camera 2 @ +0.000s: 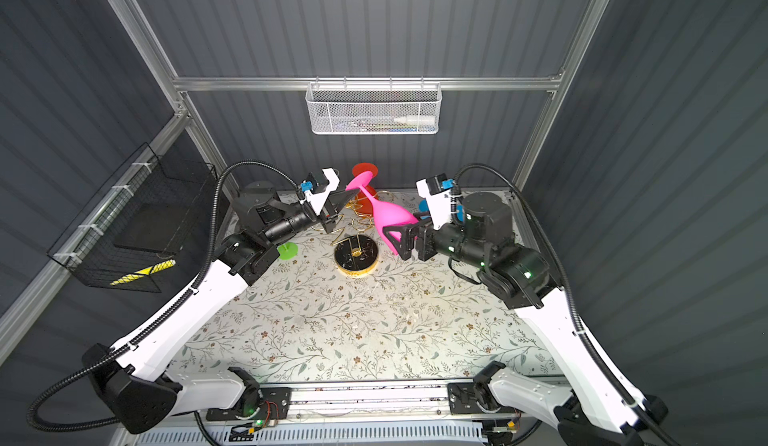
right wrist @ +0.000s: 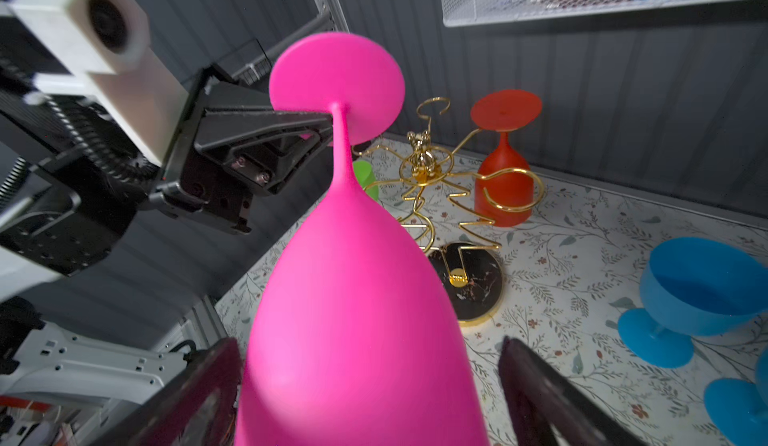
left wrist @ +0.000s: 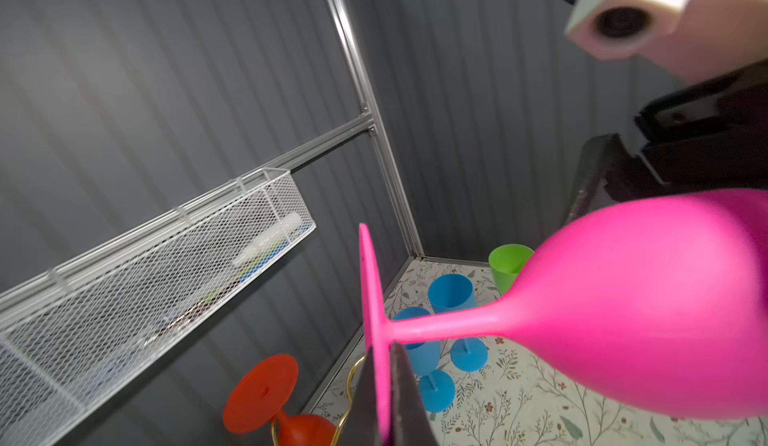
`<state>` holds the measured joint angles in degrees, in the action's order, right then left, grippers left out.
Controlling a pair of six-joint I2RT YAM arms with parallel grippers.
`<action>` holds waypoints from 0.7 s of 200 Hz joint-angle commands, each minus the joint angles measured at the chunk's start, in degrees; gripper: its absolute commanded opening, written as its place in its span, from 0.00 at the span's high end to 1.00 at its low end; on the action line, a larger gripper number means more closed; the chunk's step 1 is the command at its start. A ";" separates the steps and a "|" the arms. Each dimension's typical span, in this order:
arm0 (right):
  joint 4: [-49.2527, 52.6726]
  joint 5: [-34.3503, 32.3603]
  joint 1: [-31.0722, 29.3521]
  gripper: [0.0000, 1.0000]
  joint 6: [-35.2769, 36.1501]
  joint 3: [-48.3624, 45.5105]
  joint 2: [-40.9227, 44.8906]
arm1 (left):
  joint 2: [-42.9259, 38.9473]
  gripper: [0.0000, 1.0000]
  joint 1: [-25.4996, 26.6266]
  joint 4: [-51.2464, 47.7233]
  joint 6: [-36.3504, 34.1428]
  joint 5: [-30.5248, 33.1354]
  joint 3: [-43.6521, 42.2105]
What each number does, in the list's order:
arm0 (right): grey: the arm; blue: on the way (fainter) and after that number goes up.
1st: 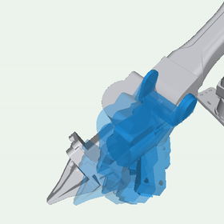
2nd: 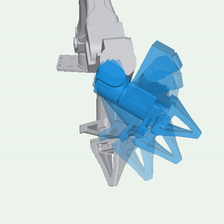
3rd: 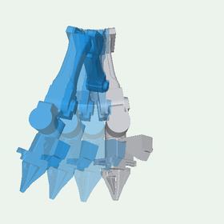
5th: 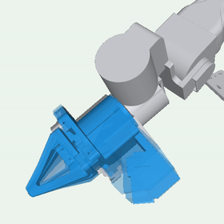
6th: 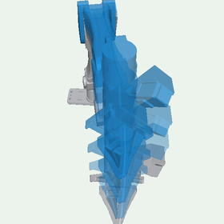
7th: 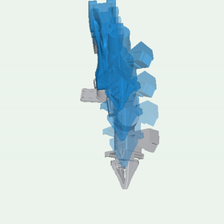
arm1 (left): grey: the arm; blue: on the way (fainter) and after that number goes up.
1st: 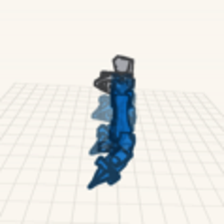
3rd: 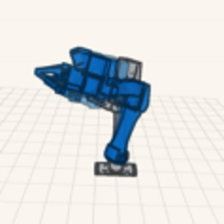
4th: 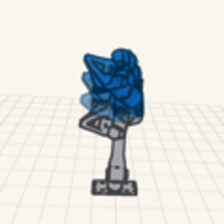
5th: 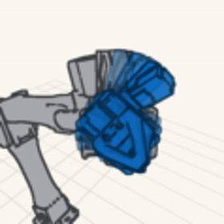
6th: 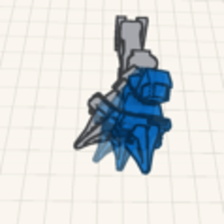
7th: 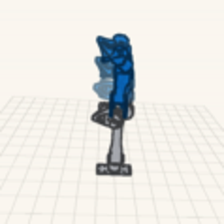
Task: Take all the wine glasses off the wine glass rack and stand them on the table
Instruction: 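Close the right gripper on the pink glass bowl while the left gripper holds the stem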
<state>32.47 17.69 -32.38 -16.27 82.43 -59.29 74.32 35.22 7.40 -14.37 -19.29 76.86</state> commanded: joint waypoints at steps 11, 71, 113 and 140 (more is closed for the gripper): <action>-8.59 7.54 4.94 0.01 -4.63 -3.70 6.24 | -2.67 1.00 0.29 7.87 18.41 12.11 -3.83; -13.27 11.71 12.94 0.26 -11.53 -12.05 14.48 | -3.22 1.00 0.26 8.32 23.95 12.10 -5.15; -15.06 12.56 13.05 0.36 -13.50 -11.21 10.85 | -3.31 1.00 0.29 8.55 24.21 9.50 -5.05; -17.23 13.42 13.05 0.35 -14.08 -10.36 7.72 | -3.14 1.00 0.27 8.25 23.95 9.07 -5.04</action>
<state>18.81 29.08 -19.49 -28.82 70.94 -49.50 72.01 35.22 13.37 8.67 -8.97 71.81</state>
